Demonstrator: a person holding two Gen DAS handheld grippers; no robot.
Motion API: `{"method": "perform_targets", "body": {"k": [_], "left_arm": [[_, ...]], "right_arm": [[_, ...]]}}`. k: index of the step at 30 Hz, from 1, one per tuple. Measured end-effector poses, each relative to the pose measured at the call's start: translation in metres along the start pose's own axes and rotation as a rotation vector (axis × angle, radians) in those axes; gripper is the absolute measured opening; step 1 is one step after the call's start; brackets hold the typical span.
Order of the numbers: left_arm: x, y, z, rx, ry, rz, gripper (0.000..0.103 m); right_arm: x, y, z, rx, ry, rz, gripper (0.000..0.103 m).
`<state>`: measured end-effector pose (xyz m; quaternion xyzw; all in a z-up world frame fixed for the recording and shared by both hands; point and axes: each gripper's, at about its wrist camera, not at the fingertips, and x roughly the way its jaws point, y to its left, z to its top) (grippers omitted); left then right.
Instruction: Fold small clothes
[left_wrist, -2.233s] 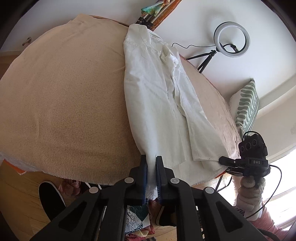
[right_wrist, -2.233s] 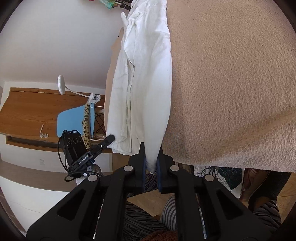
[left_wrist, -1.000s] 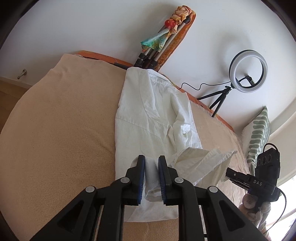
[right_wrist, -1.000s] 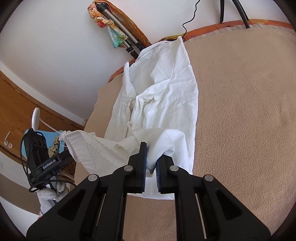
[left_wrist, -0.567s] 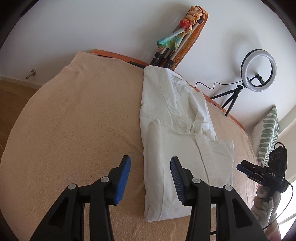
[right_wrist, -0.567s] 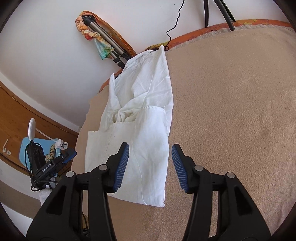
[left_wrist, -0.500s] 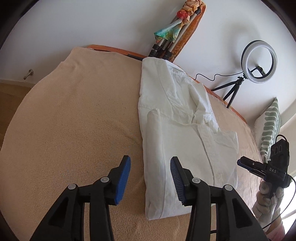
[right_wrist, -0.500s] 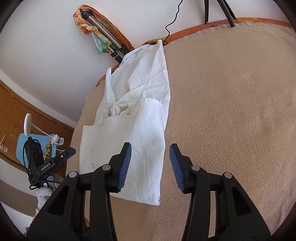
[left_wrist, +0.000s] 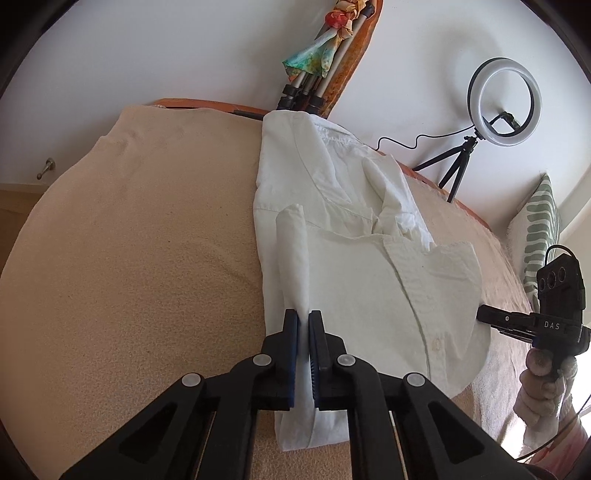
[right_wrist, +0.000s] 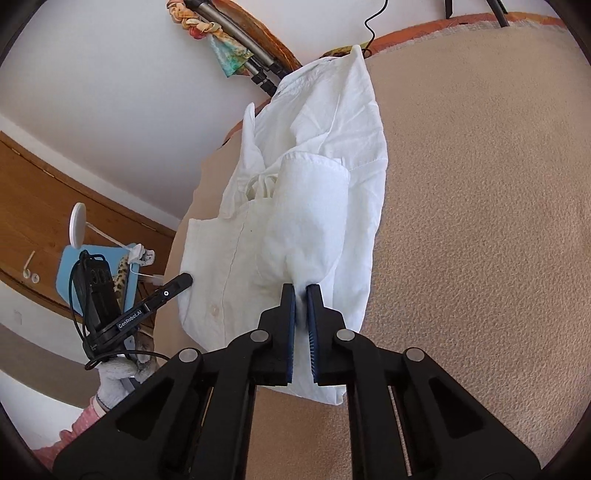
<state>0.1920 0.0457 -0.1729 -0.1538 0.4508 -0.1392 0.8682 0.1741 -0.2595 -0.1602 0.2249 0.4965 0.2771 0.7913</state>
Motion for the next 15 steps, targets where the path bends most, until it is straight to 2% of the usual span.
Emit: {"method": "perform_targets", "body": {"k": [2,4,6,8,11,12,13,15], "left_arm": [[0.002,0.002,0.001,-0.006,-0.001,-0.015,0.018],[0.001,-0.002,0.005,0.017,-0.011,-0.018,0.039],[0.003,-0.006,0.011,0.047,-0.029,-0.014,0.048],[0.009,-0.009,0.017,0.067,-0.022,-0.014,0.045],[0.021,-0.011,0.018,0.082,0.001,-0.024,0.012],[0.021,-0.010,0.017,0.084,-0.004,-0.026,0.007],[0.020,-0.008,0.017,0.076,-0.009,-0.042,0.006],[0.012,-0.002,0.019,0.055,-0.042,-0.093,0.004]], "right_arm": [[-0.001,0.000,0.001,-0.041,0.013,-0.022,0.011],[-0.004,0.003,0.002,-0.071,0.003,-0.028,0.018],[-0.006,0.008,0.005,-0.117,-0.016,-0.052,0.020],[-0.002,0.009,0.008,-0.145,-0.017,-0.064,0.020],[0.006,0.002,0.010,-0.137,-0.004,-0.021,0.020],[0.007,-0.004,0.010,-0.106,0.010,0.024,0.018],[0.006,-0.012,0.009,-0.053,0.023,0.108,0.011],[0.001,-0.030,0.008,0.056,0.031,0.327,0.007]]}}
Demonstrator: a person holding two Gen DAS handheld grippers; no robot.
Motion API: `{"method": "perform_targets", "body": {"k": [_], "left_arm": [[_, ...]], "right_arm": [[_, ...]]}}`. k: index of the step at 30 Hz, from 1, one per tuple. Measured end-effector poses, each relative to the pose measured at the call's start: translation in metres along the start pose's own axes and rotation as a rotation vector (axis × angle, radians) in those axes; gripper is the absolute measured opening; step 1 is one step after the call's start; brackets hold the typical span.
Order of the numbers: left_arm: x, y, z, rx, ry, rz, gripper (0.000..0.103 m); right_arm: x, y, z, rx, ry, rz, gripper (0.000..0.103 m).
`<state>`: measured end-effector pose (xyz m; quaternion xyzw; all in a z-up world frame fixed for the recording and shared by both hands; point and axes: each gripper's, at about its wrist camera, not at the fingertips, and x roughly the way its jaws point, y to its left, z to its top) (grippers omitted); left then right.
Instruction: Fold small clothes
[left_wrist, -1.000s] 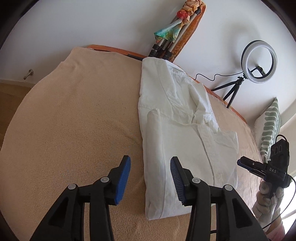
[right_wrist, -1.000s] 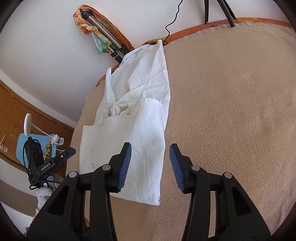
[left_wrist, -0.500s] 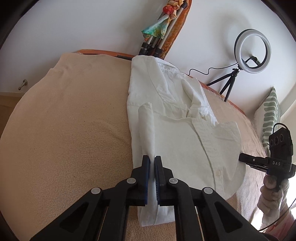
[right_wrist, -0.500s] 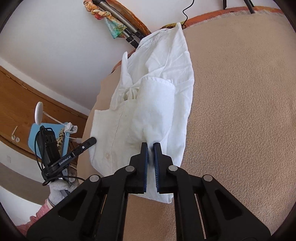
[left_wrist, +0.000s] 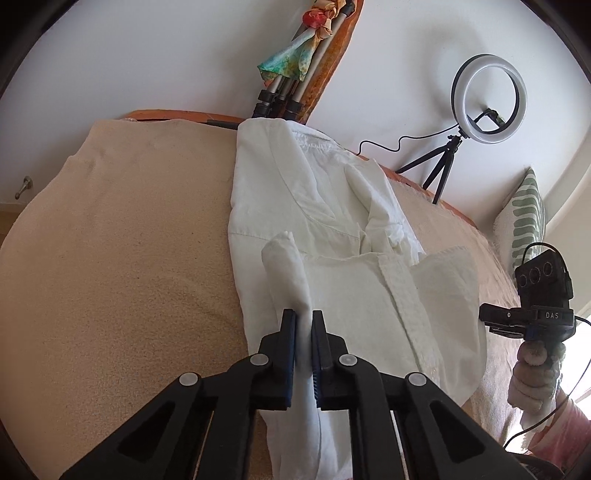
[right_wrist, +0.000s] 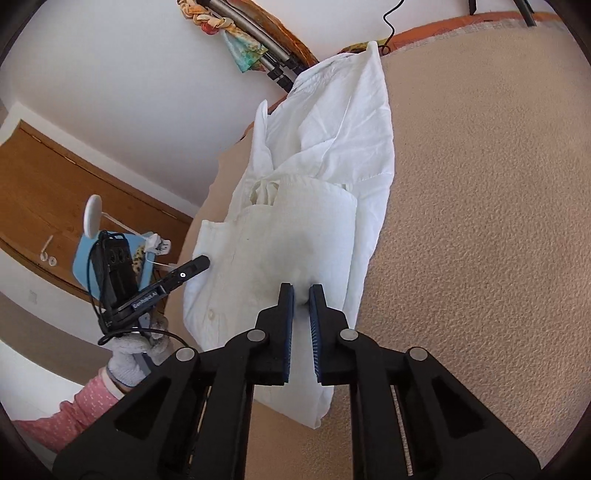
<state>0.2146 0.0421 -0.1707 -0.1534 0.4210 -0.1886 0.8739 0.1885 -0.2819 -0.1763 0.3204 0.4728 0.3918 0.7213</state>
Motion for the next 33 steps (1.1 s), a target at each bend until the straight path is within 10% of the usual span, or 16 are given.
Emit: {"method": "perform_targets", "body": {"k": [2,13,23,33], "left_arm": [[-0.004,0.004,0.002,0.016,-0.028,-0.002,0.004],[-0.015,-0.002,0.008,0.122,-0.058,0.126,0.027],[-0.002,-0.067,0.010,0.274,-0.020,-0.020,0.027],[0.038,-0.042,0.009,0.262,0.102,0.024,0.029]], "right_arm": [[-0.002,-0.012,0.002,0.032,0.008,0.033,0.007],[-0.007,0.020,0.002,-0.163,0.002,-0.402,0.022],[0.034,0.062,0.000,-0.399,0.023,-0.460,0.022],[0.048,0.045,0.016,-0.381,0.096,-0.531,0.021]]}}
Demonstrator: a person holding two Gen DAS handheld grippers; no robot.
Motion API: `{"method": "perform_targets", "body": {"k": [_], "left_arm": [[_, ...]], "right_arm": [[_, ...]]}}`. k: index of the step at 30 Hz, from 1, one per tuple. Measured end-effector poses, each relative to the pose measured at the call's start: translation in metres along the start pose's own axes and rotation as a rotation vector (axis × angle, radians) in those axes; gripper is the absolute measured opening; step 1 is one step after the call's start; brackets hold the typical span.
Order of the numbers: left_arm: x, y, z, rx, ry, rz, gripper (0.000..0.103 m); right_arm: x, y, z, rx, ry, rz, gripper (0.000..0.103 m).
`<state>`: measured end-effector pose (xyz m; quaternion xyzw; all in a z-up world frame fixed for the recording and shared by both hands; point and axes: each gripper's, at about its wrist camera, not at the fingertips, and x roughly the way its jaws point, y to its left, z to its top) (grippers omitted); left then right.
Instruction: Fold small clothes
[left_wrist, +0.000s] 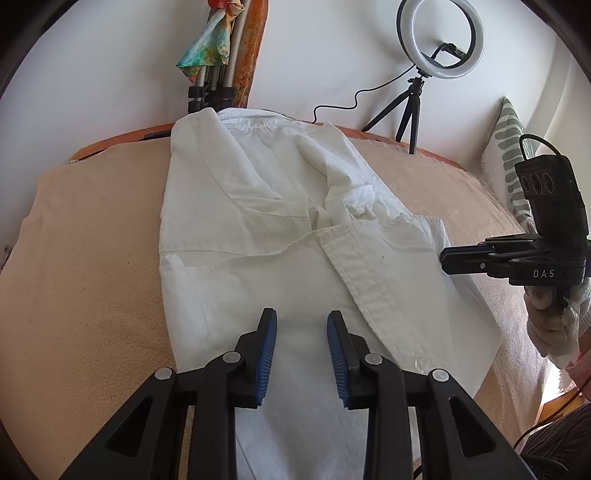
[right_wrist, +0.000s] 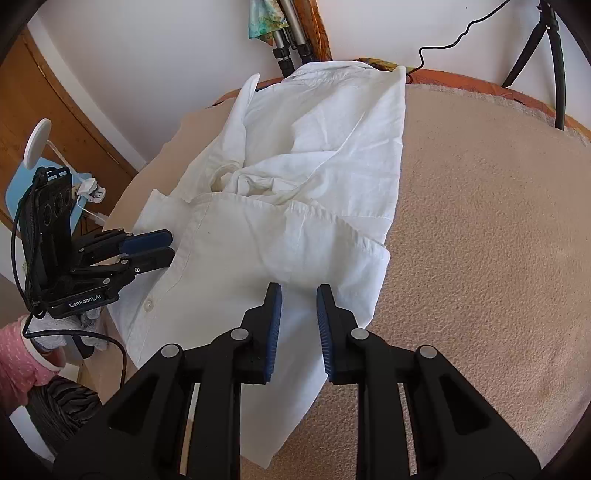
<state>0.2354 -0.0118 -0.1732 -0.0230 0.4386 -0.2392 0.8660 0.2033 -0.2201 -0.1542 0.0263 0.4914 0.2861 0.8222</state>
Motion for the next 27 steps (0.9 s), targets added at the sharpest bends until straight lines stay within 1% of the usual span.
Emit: {"method": "perform_targets", "body": {"k": [2,3,4,6,7,8,9,10,12,13,14,16,17,18,23,25,27], "left_arm": [[-0.013,0.009,0.010,-0.012,-0.029,-0.024,0.033],[-0.018,0.014,0.017,-0.005,-0.046,-0.013,0.035],[-0.021,0.021,0.025,0.006,-0.061,0.016,0.036],[-0.020,0.039,0.042,0.014,-0.083,0.055,0.035],[-0.016,0.048,0.051,0.004,-0.085,0.066,0.033],[-0.012,0.056,0.058,-0.005,-0.085,0.065,0.033],[-0.004,0.065,0.067,-0.007,-0.084,0.058,0.033],[0.004,0.071,0.075,-0.002,-0.075,0.067,0.033],[0.023,0.080,0.090,0.012,-0.066,0.109,0.032],[0.033,0.083,0.096,0.019,-0.057,0.118,0.032],[0.043,0.086,0.102,0.025,-0.044,0.127,0.032],[0.062,0.090,0.112,0.038,-0.028,0.159,0.032],[0.070,0.093,0.118,0.039,-0.023,0.170,0.032],[0.078,0.096,0.123,0.036,-0.019,0.179,0.032],[0.105,0.107,0.145,0.034,-0.029,0.209,0.035],[0.115,0.115,0.152,0.015,-0.015,0.189,0.039],[0.118,0.121,0.158,-0.013,-0.027,0.173,0.042]], "right_arm": [[-0.012,-0.006,0.008,0.031,-0.024,0.049,0.023],[-0.019,-0.010,0.013,0.042,-0.045,0.077,0.024],[-0.024,-0.014,0.020,0.047,-0.069,0.086,0.027],[-0.031,-0.021,0.036,0.048,-0.116,0.049,0.029],[-0.030,-0.026,0.044,0.051,-0.125,0.042,0.029],[-0.029,-0.032,0.052,0.062,-0.135,0.039,0.029],[-0.026,-0.038,0.062,0.070,-0.141,0.037,0.029],[-0.022,-0.043,0.071,0.076,-0.145,0.028,0.029],[-0.010,-0.052,0.089,0.068,-0.142,-0.010,0.029],[-0.004,-0.058,0.097,0.069,-0.142,-0.038,0.029],[0.004,-0.064,0.105,0.074,-0.136,-0.047,0.029],[0.019,-0.079,0.118,0.091,-0.120,-0.044,0.031],[0.026,-0.085,0.124,0.098,-0.118,-0.045,0.035],[0.031,-0.091,0.129,0.105,-0.122,-0.047,0.036],[0.059,-0.112,0.155,0.145,-0.126,-0.022,0.037],[0.069,-0.117,0.163,0.153,-0.121,-0.017,0.037],[0.079,-0.120,0.170,0.163,-0.120,0.002,0.037]]}}
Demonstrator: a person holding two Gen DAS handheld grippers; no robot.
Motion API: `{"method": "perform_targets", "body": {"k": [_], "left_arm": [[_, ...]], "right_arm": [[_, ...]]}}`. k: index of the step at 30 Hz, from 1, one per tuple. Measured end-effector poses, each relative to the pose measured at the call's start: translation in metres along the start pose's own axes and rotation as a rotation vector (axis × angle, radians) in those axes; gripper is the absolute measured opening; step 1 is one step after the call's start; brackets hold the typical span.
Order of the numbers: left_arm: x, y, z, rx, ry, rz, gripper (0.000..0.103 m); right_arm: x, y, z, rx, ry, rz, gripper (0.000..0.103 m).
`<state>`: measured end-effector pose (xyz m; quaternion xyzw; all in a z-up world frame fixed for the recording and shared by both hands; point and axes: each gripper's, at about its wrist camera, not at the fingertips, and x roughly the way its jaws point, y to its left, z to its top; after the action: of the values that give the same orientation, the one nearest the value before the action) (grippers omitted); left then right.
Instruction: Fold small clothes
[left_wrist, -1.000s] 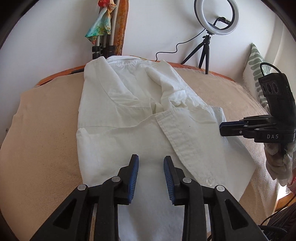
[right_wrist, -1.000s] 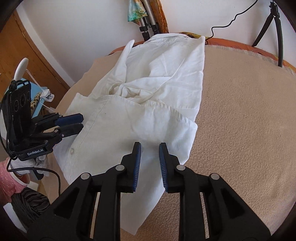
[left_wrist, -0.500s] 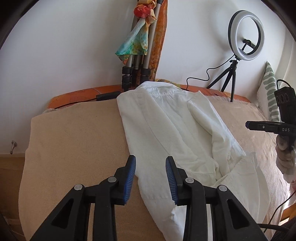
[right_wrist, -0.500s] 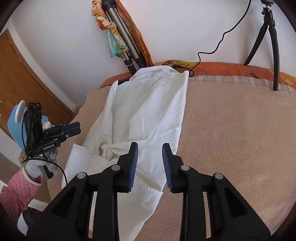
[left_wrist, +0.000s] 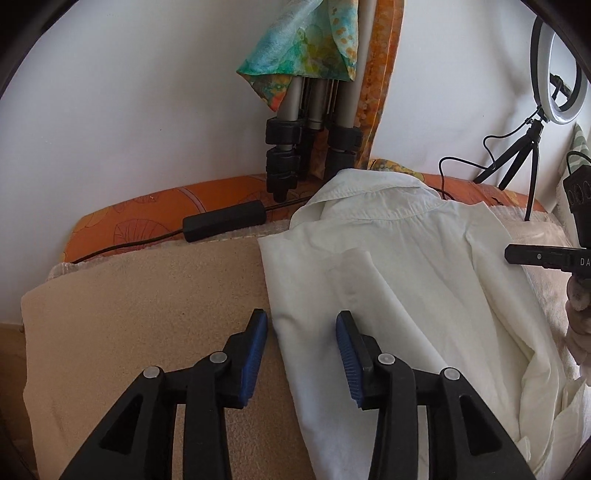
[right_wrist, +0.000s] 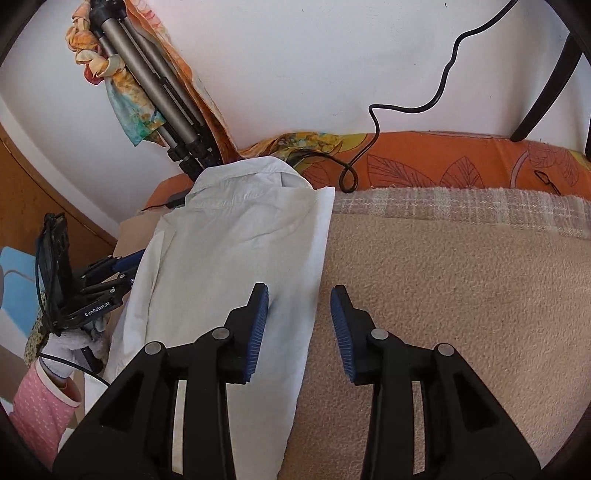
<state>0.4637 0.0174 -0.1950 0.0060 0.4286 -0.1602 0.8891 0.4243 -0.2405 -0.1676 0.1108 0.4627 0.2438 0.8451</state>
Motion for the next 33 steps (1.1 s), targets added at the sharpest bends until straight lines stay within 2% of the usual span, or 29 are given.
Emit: {"method": "perform_targets", "body": {"k": [3,4,5,6,7,12,13,15,17,19,21,23,24,26,27,29,31,33], "left_arm": [[0.002,0.009,0.004,-0.040,-0.009,-0.032,0.039],[0.004,0.012,0.004,-0.057,-0.006,-0.047,0.031],[0.004,0.014,0.005,-0.068,-0.006,-0.064,0.023],[0.005,0.016,0.006,-0.078,-0.005,-0.084,0.008],[0.004,0.016,0.006,-0.085,-0.008,-0.090,0.003],[-0.011,0.021,0.003,-0.150,-0.075,-0.075,0.001],[-0.008,0.021,0.002,-0.151,-0.062,-0.056,0.001],[0.003,0.016,0.003,-0.140,-0.023,-0.038,0.002],[-0.001,0.015,0.006,-0.129,-0.049,-0.017,0.009],[-0.005,0.020,0.010,-0.149,-0.070,-0.027,0.034],[-0.004,0.028,0.014,-0.170,-0.073,-0.048,0.037],[0.004,0.033,0.015,-0.190,-0.050,-0.089,0.036],[0.011,0.033,0.016,-0.195,-0.022,-0.104,0.032],[0.015,0.032,0.019,-0.179,-0.016,-0.117,0.021],[0.014,0.033,0.019,-0.177,-0.004,-0.152,0.003],[0.012,0.034,0.022,-0.181,-0.008,-0.157,0.003],[0.004,0.036,0.022,-0.193,-0.048,-0.174,0.002],[-0.001,0.040,0.022,-0.218,-0.065,-0.193,0.002]], "right_arm": [[0.011,-0.001,0.001,0.019,-0.015,0.017,0.037],[0.012,-0.003,0.000,0.023,-0.023,0.024,0.035],[0.015,-0.003,0.001,0.027,-0.021,0.030,0.022],[0.016,-0.003,0.001,0.030,-0.021,0.037,0.012],[0.016,-0.002,0.000,0.027,-0.026,0.036,0.010],[0.008,0.004,0.006,-0.009,-0.067,-0.001,0.005],[0.011,0.002,0.008,-0.002,-0.060,-0.035,0.001],[0.021,-0.007,0.008,0.043,-0.028,-0.063,0.001],[0.020,-0.007,0.007,0.052,-0.040,-0.052,0.001],[0.016,-0.007,0.007,0.047,-0.052,-0.044,0.002],[0.015,-0.009,0.008,0.055,-0.047,-0.038,0.011],[0.016,-0.013,0.009,0.072,-0.042,-0.011,0.022],[0.016,-0.013,0.010,0.075,-0.047,-0.006,0.024],[0.019,-0.013,0.011,0.081,-0.055,0.002,0.024],[0.019,-0.013,0.012,0.083,-0.053,0.013,0.024],[0.022,-0.011,0.013,0.078,-0.048,0.013,0.007],[0.021,-0.009,0.013,0.069,-0.062,-0.022,0.003],[0.016,-0.010,0.014,0.079,-0.082,-0.019,0.002]]}}
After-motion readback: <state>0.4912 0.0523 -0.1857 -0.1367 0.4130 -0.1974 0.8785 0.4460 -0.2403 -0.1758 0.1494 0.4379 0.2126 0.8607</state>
